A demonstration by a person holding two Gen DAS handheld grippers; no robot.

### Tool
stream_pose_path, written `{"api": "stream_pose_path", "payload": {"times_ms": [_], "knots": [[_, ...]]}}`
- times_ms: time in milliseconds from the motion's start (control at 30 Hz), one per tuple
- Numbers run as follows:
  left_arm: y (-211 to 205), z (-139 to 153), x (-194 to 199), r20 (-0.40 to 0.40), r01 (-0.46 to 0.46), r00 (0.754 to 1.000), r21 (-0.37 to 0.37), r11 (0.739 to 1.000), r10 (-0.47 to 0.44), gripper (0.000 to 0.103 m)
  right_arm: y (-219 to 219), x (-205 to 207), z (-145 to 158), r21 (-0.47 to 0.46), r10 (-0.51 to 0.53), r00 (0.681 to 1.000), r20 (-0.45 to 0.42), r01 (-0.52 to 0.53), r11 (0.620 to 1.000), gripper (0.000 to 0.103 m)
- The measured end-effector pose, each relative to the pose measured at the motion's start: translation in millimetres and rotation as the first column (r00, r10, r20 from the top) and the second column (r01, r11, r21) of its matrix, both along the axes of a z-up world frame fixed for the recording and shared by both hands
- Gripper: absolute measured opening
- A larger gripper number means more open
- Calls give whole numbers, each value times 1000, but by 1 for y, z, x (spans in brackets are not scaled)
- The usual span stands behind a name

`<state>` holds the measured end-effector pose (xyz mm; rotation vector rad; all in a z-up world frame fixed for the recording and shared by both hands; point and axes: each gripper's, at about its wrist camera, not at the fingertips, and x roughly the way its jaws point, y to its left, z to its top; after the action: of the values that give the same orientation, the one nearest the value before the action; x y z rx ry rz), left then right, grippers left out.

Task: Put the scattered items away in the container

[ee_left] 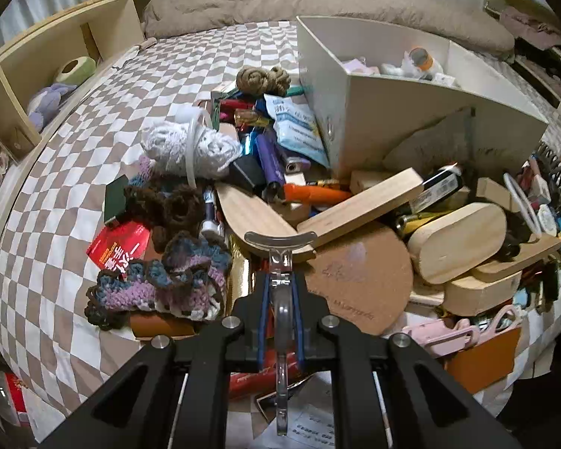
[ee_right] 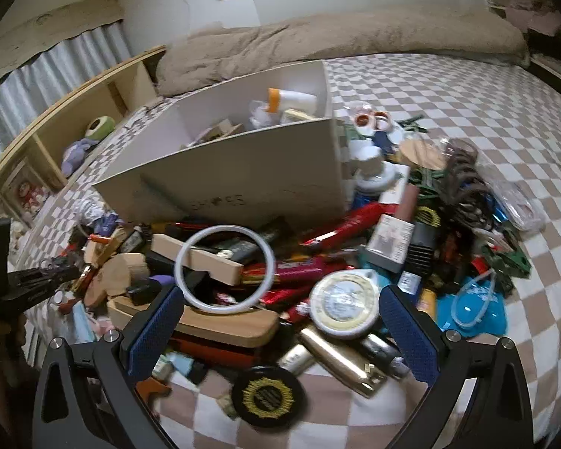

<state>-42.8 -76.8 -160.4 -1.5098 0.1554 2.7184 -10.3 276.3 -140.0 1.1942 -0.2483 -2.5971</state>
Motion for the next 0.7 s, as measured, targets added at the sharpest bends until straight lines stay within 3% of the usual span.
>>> {"api": "stream_pose_path", "payload": {"times_ms": [233,433,700], "knots": [[0,12,5,-36,2,999,40,999,0,12,-27,-13,-1,-3,107,994,10,-107,994,103],[4,23,10,-63,25,998,93,995,-19,12,-39,-30,-12,-39,146,986,78,-144,989,103],[8,35,14,-106,40,994,119,992,-28,12,-49,-45,-21,30,128,985,112,-133,991,103]]}}
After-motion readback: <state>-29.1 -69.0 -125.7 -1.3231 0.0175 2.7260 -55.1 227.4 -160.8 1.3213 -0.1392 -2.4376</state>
